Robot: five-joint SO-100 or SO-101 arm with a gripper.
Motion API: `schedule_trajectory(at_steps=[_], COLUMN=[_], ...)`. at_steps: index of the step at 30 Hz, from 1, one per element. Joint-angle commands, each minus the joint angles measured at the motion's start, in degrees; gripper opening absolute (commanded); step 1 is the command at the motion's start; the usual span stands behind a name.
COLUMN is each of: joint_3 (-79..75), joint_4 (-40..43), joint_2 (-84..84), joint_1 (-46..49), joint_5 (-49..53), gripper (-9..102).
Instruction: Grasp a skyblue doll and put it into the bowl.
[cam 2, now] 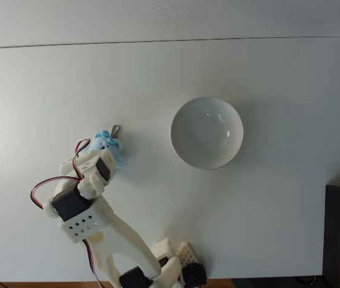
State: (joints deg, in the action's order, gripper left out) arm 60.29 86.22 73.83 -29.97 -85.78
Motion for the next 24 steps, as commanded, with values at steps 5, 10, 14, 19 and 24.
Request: schedule_trajectory(at_steps=[5,10,14,19,24], joint_3=[-1.14,-0.79,1.76,5.8,5.89], joint_4=[0.09,0.26,0.44,2.99,5.1], joint_2=[0.18,0.09,-1.23,-0.88,-1.41], joint_1=[0.35,0.53,2.72,4.75,6.24], joint_5=[4.22,5.89,6.59,6.59,6.59], gripper=[42,48,51,51,50])
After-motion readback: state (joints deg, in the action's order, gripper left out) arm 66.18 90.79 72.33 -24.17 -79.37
